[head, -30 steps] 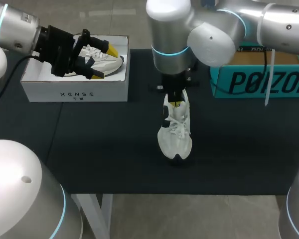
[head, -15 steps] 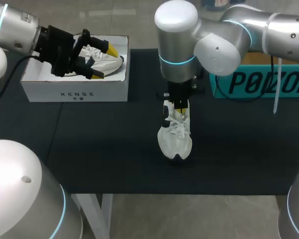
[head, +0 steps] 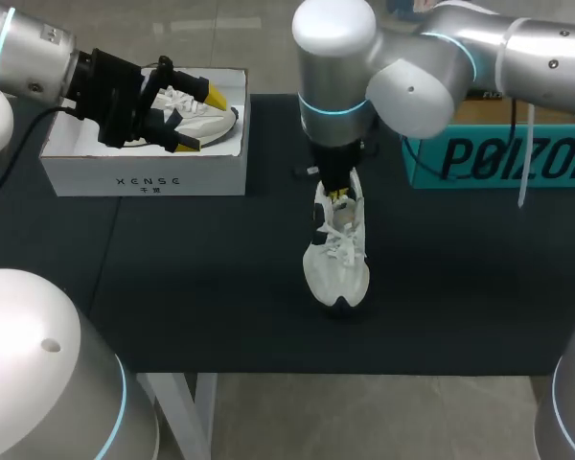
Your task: Take the shoe out of the shoebox, open the shoe tongue, remove and reinsert the insole, then place the shoe into the shoebox
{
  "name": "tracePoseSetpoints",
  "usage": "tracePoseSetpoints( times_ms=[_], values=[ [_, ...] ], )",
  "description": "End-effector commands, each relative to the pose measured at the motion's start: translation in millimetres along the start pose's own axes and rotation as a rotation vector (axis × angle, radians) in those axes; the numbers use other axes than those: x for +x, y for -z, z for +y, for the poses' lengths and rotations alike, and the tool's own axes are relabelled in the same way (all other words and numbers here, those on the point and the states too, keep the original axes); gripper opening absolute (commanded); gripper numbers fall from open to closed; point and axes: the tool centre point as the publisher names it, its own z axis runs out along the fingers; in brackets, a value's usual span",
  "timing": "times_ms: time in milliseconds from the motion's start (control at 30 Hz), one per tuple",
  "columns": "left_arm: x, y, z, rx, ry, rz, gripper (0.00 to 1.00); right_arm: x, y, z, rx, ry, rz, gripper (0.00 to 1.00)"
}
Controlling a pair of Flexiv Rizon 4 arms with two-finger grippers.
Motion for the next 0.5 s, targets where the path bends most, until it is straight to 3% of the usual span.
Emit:
tracePoseSetpoints(
  times_ms=[33, 500],
  values=[
    [-0.5, -0.4, -0.6, -0.002, 0.000, 0.002, 1.00, -10.7, 25.7, -12.5, -0.125, 0.757, 0.163, 0.00],
    [-0.5, -0.4, -0.6, -0.002, 0.000, 0.002, 1.00, -10.7, 25.7, -12.5, -0.125, 0.757, 0.163, 0.00]
  ],
)
